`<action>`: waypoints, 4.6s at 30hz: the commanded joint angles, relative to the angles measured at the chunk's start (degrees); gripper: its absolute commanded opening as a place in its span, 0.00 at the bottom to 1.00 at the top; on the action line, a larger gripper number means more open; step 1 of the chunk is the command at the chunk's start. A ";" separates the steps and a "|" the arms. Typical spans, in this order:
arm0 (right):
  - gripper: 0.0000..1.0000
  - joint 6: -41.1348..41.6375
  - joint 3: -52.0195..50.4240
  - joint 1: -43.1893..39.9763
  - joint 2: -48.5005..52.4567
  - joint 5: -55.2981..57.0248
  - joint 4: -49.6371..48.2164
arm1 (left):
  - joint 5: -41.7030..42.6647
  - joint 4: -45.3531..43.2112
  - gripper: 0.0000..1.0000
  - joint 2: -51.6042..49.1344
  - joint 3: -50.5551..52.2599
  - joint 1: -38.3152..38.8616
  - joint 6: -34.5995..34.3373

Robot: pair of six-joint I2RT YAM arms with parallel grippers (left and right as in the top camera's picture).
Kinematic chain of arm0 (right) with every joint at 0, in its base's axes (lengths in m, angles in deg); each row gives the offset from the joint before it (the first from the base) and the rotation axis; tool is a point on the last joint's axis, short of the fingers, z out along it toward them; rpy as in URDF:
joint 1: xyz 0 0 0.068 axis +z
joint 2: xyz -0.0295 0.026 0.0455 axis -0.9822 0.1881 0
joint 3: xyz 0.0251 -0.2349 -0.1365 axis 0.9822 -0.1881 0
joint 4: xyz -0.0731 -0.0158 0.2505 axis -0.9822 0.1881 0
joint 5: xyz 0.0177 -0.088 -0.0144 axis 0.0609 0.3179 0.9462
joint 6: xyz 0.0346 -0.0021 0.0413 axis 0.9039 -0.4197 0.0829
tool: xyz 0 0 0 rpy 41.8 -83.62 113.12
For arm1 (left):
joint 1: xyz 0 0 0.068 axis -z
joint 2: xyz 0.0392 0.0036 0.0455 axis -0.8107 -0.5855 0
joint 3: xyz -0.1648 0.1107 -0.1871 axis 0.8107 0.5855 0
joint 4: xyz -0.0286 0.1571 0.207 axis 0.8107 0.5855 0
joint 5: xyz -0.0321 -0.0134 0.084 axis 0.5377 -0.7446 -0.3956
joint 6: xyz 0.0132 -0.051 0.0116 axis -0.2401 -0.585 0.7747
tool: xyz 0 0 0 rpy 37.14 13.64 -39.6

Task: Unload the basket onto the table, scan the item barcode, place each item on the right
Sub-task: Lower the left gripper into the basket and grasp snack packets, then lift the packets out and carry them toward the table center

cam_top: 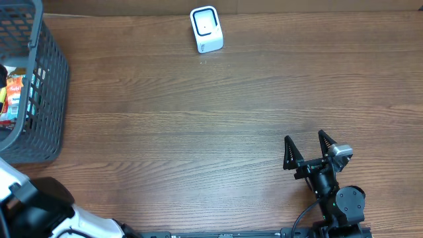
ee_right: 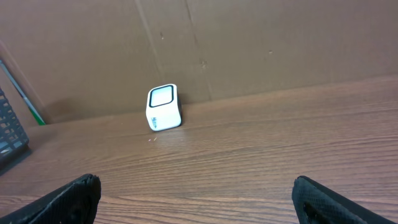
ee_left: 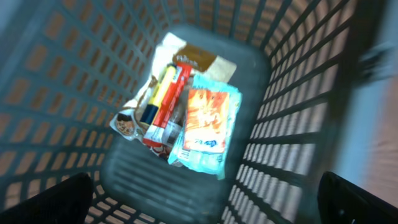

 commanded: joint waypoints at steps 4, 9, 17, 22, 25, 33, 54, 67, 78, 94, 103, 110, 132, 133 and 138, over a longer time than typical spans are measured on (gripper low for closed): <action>1.00 0.42 -0.61 -0.22 -0.68 0.35 -0.11 | 5.27 -1.31 0.99 -6.91 -0.96 -2.19 8.17; 1.00 0.42 -0.61 -0.22 -0.68 0.33 -0.11 | 7.85 -2.40 1.00 -12.46 -0.96 -2.19 9.84; 1.00 0.42 -0.61 -0.22 -0.68 0.35 -0.11 | 10.43 -2.21 1.00 -20.81 -0.96 -0.96 12.07; 1.00 0.42 -0.61 -0.22 -0.68 0.35 -0.11 | 10.38 -2.67 1.00 -24.11 -0.96 0.28 13.11; 1.00 0.42 -0.61 -0.22 -0.68 0.35 -0.11 | 10.32 -2.93 1.00 -25.24 -0.96 1.01 13.09; 1.00 0.42 -0.61 -0.22 -0.68 0.33 -0.11 | 5.79 -3.56 1.00 -28.11 -0.74 3.08 12.68; 1.00 0.42 -0.61 -0.22 -0.68 0.35 -0.11 | -1.44 -5.99 0.77 -28.26 2.69 3.26 5.03; 1.00 0.42 -0.61 -0.22 -0.68 0.33 -0.11 | -0.72 -5.35 0.46 -27.56 0.68 3.48 2.86; 1.00 0.42 -0.61 -0.22 -0.68 0.33 -0.11 | 0.52 -4.72 0.45 -23.12 -1.07 3.48 -0.57; 1.00 0.42 -0.61 -0.22 -0.68 0.33 -0.11 | 0.50 -6.56 0.46 -2.14 -1.07 3.89 -9.81; 1.00 0.39 -0.61 -0.22 -0.68 0.35 -0.11 | -0.13 -5.55 0.47 12.94 -1.07 9.84 -13.79; 1.00 0.42 -0.61 -0.22 -0.68 0.35 -0.11 | -5.73 0.70 0.45 19.61 -1.05 25.88 -18.16; 1.00 0.39 -0.61 -0.22 -0.68 0.35 -0.11 | -10.86 0.87 0.43 -13.42 1.73 81.35 -46.01; 1.00 0.42 -0.61 -0.22 -0.68 0.33 -0.11 | -10.03 -0.37 0.43 -15.17 1.73 82.71 -46.16; 1.00 0.42 -0.61 -0.22 -0.68 0.33 -0.11 | -9.40 -5.95 0.39 -22.01 1.73 87.97 -49.44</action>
